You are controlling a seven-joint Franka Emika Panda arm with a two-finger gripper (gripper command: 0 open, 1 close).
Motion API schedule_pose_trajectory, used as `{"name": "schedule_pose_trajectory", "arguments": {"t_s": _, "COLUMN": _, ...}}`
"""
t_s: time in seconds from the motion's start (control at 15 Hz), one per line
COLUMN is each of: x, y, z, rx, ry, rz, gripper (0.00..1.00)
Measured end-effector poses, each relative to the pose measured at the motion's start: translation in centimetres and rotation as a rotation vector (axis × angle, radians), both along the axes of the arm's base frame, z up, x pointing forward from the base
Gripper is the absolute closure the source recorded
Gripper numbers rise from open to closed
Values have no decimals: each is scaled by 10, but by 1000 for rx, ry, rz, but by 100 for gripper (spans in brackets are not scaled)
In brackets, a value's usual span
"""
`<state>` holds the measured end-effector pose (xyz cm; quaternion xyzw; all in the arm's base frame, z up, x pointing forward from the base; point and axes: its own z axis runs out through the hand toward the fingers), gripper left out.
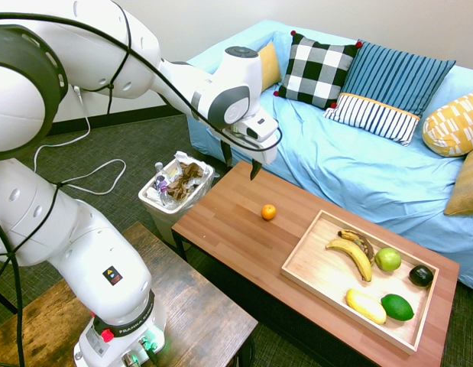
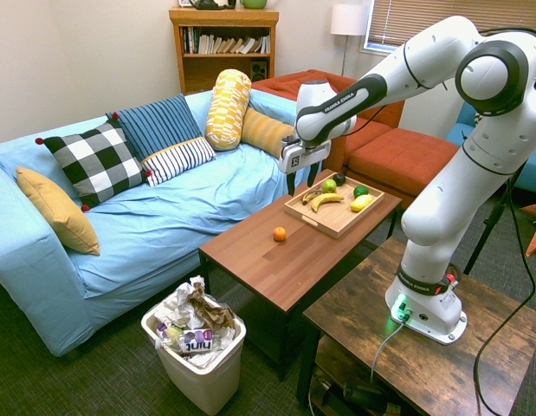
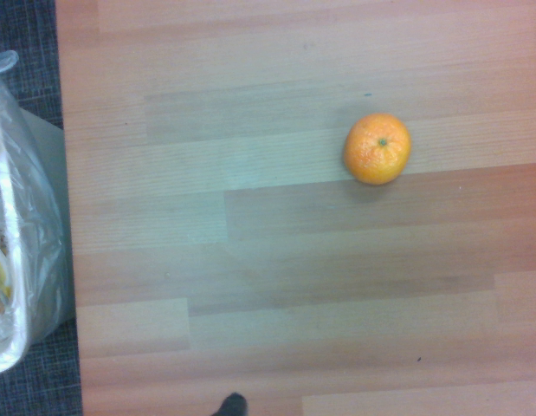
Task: Put the tangerine in the tray
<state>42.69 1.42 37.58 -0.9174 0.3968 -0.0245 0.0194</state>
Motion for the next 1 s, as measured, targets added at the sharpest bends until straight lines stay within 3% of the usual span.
{"name": "schedule_pose_trajectory", "arguments": {"t_s": 0.4, "x": 26, "y": -11, "z": -26, "rx": 2, "ry": -40, "rz": -53, "gripper": 0}}
{"name": "schedule_pose_trajectory", "arguments": {"t_s": 1.0, "x": 108, "y": -30, "z": -146, "rx": -24, "ry": 7, "rz": -186, "gripper": 0}}
